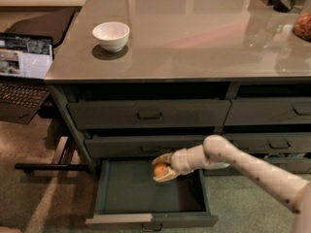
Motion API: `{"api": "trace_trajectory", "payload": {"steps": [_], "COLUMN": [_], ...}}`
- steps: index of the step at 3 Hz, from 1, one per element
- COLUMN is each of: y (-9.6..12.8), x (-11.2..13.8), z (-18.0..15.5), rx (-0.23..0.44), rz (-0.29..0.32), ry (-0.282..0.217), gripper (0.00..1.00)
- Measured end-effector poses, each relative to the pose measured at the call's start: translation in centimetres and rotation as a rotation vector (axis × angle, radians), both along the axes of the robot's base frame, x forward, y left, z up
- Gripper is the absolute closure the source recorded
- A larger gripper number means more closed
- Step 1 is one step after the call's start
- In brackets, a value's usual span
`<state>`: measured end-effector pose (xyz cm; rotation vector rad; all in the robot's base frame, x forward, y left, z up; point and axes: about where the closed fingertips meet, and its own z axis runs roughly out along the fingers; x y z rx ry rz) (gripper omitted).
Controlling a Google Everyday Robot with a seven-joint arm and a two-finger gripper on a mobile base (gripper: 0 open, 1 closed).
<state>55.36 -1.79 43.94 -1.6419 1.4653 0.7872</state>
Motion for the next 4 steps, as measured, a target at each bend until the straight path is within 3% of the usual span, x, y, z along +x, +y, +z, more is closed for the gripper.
{"api": "trace_trajectory", "payload": {"steps": [2,3,4], "y": [-6.6,-9.2,-10.1], "x": [0.9,2.6,4.6], "z": [15.5,23.0,28.2], "rx": [-0.07,-0.091,-0.12], "rz": [-0.025,-0.095,-0.176], "ry": [-0.097,-0.142,-0.146], "gripper": [1.0,1.0,1.0]}}
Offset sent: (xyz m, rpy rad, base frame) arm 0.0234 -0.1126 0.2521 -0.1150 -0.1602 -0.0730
